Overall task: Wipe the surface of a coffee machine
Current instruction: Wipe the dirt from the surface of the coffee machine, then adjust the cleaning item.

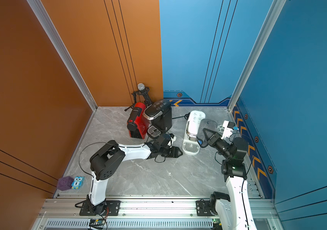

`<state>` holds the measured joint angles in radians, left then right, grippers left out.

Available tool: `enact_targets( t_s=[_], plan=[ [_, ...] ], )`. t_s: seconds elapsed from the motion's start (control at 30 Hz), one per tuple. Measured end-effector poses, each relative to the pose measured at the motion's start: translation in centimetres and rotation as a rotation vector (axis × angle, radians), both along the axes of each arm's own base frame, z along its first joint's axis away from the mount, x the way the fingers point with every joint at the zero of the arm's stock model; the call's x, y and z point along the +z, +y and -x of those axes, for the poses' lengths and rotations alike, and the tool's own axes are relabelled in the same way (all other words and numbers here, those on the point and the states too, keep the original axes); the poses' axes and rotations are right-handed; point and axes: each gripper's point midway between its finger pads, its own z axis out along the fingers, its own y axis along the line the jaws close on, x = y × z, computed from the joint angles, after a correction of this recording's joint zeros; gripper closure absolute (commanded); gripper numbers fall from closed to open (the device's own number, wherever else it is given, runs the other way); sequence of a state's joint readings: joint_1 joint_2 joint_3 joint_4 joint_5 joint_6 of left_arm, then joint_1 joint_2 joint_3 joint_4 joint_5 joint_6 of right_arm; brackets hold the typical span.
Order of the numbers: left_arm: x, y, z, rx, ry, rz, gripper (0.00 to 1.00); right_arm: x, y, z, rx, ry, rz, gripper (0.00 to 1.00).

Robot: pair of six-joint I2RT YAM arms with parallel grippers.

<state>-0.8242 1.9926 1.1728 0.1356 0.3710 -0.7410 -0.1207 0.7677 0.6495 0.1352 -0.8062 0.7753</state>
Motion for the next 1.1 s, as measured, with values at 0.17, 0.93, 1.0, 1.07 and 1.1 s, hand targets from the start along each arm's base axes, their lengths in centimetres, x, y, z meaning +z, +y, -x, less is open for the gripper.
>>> enact_targets(
  t_s=[0.17,0.93,1.0,1.07,1.1],
  plan=[
    [3.3,3.4,1.1,-0.016,0.068,0.127,0.30,0.9,7.9,3.2,0.273,-0.056,0.177,1.00],
    [17.6,5.4,2.8,-0.103,0.003,0.489,0.15,-6.3,12.8,4.1,0.426,-0.055,0.555,1.00],
    [18.4,5.2,2.6,-0.100,0.005,0.507,0.15,-6.7,12.8,3.8,0.422,-0.050,0.575,1.00],
    [19.4,5.0,2.4,-0.103,-0.008,0.528,0.15,-7.2,13.0,3.8,0.433,-0.041,0.584,1.00],
    [19.9,4.9,2.4,-0.104,-0.013,0.539,0.15,-7.4,13.1,3.8,0.439,-0.037,0.588,1.00]
  ],
)
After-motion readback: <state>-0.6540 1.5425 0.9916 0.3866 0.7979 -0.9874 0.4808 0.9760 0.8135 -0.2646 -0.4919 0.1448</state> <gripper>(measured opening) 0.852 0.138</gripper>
